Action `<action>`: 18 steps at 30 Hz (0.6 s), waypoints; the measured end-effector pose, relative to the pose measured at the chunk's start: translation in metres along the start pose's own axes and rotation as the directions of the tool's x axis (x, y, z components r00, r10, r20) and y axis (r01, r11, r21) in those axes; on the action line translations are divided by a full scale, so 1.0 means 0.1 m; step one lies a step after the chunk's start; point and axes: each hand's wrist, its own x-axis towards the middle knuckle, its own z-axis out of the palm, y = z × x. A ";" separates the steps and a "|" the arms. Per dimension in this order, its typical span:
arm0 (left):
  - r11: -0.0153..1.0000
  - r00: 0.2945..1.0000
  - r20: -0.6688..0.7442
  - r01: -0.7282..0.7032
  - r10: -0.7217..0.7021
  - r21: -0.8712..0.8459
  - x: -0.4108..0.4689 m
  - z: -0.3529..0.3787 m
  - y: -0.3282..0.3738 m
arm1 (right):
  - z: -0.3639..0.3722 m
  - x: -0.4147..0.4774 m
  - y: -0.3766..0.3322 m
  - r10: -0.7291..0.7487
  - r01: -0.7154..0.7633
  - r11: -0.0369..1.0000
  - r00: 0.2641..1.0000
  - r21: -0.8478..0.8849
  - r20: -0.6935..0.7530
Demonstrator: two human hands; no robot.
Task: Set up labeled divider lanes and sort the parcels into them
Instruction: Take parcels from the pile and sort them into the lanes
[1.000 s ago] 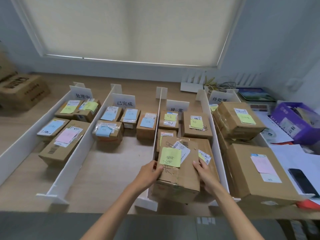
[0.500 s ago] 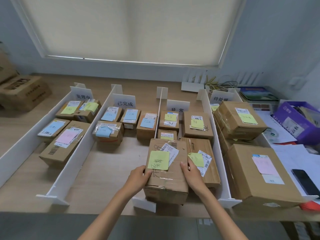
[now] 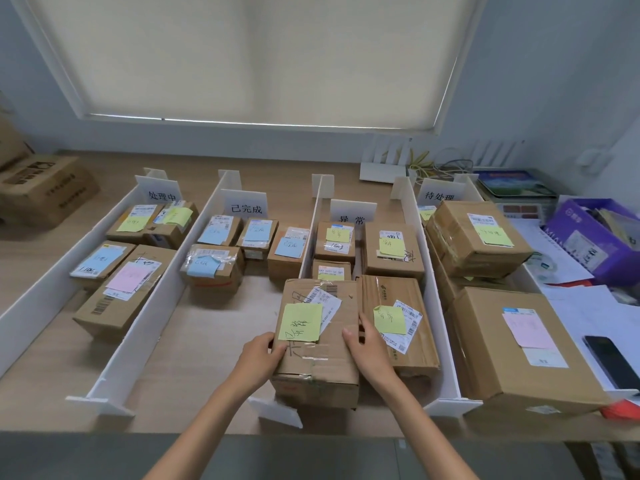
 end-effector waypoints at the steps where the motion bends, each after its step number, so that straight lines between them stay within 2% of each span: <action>1: 1.000 1.000 0.005 0.001 -0.001 -0.002 0.00 -0.01 -0.01 | 0.02 -0.01 0.01 0.007 -0.007 1.000 1.000 0.012 0.010; 6: 1.000 1.000 0.004 0.012 -0.012 -0.007 0.02 0.01 -0.02 | 0.03 -0.05 0.04 0.026 -0.028 0.999 0.999 0.037 0.047; 14: 0.997 0.998 -0.013 0.067 -0.067 -0.029 0.00 0.22 0.00 | 0.06 -0.03 0.19 0.036 -0.033 0.998 0.998 -0.055 0.042; 18: 0.999 0.998 -0.060 0.027 -0.029 -0.030 -0.02 0.26 -0.06 | 0.18 -0.02 0.21 0.029 -0.028 0.996 0.999 -0.087 0.020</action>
